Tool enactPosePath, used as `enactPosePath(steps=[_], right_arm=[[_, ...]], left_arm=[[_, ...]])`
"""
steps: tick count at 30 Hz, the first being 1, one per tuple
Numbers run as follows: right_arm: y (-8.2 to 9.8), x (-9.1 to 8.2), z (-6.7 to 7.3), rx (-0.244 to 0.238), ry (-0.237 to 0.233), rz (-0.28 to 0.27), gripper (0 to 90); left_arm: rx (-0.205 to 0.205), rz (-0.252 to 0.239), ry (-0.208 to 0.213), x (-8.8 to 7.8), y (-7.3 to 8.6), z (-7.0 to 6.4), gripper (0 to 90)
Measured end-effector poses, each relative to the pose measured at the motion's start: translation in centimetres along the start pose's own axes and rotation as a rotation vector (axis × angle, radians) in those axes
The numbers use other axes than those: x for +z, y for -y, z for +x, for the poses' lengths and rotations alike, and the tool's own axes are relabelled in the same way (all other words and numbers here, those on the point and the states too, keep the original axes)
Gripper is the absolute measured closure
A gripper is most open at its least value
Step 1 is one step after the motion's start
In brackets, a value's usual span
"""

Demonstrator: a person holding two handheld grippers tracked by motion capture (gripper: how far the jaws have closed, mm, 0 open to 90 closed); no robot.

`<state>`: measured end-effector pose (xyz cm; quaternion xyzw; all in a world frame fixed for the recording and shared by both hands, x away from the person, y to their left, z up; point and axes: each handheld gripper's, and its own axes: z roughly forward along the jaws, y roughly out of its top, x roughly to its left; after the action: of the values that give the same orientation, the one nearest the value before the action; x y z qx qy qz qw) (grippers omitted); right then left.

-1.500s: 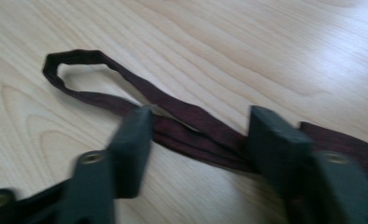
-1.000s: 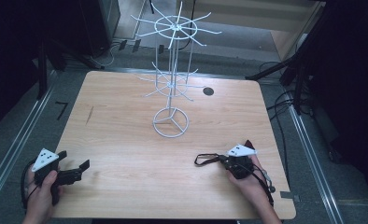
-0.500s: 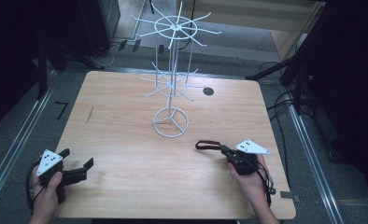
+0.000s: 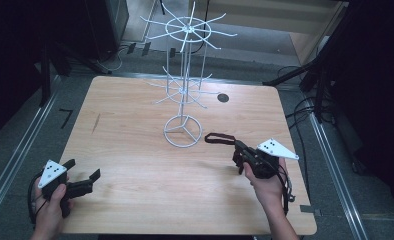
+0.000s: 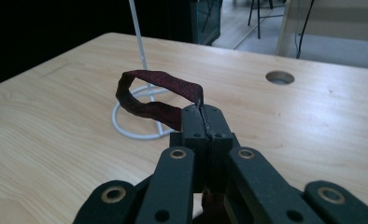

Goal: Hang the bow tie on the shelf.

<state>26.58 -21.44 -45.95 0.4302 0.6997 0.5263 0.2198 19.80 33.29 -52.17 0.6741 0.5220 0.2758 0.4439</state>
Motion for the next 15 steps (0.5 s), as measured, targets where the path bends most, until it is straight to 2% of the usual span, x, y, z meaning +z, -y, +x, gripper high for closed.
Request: enactPosePath(steps=[4,8,15], right_arm=[[-1.1,0.2,0.5,-0.001,-0.011,-0.026,90.0],[-2.3,0.5,1.2,-0.015,-0.020,-0.056,90.0],[-4.1,1.1,2.4,-0.037,-0.032,-0.084,90.0]], left_arm=[[0.007,0.008,0.007,0.1,0.0,0.0,3.0],[-0.004,0.014,0.013,0.1,0.0,0.1,3.6],[-0.003,0.017,0.012,0.1,0.0,0.0,3.9]])
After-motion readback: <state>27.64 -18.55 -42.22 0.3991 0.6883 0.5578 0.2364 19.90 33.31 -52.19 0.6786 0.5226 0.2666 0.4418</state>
